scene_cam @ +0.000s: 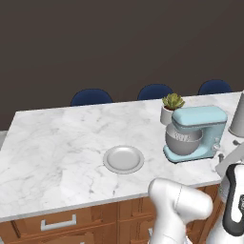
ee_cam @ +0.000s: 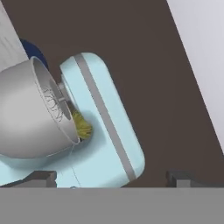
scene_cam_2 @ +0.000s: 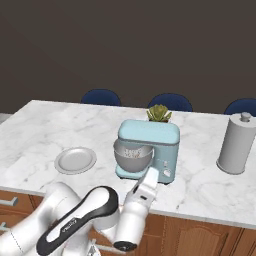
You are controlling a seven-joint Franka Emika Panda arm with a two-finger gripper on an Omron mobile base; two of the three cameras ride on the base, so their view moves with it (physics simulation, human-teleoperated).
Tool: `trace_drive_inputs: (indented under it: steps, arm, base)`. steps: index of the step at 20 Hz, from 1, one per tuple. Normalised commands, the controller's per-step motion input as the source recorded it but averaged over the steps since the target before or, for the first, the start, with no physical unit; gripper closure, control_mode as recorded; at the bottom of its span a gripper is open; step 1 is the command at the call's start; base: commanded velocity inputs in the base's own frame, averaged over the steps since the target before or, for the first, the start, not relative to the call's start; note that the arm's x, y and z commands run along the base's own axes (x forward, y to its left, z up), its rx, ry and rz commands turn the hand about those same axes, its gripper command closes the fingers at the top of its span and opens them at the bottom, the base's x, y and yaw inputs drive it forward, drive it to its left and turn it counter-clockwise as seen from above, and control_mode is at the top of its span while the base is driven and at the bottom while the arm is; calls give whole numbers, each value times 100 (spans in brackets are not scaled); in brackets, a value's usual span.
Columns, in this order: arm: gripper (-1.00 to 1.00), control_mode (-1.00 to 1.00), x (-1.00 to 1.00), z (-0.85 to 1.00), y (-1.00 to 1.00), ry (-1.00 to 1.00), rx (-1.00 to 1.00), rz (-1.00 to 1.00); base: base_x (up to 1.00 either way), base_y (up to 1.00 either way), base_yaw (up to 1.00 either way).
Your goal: Add butter and sugar cubes to the stand mixer bowl and then turn on the stand mixer to begin making frosting.
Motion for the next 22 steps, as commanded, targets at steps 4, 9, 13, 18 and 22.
trace_drive_inputs:
  steps: [4, 9, 13, 18, 22]
  arm:
    - [-100, -100, 24, -28, -54, 0, 9, 9]
    - [-100, -100, 10, -26, -38, 0, 6, 8]
    - [-100, -100, 26, -33, -8, 0, 1, 7]
    - [-100, -100, 21, -29, 0, 0, 0, 7]
    - [-100, -100, 11, -18, 0, 0, 0, 3]
  base:
    - [0, 0, 0]
    - [0, 0, 0]
    - [0, 0, 0]
    - [0, 0, 0]
    - [0, 0, 0]
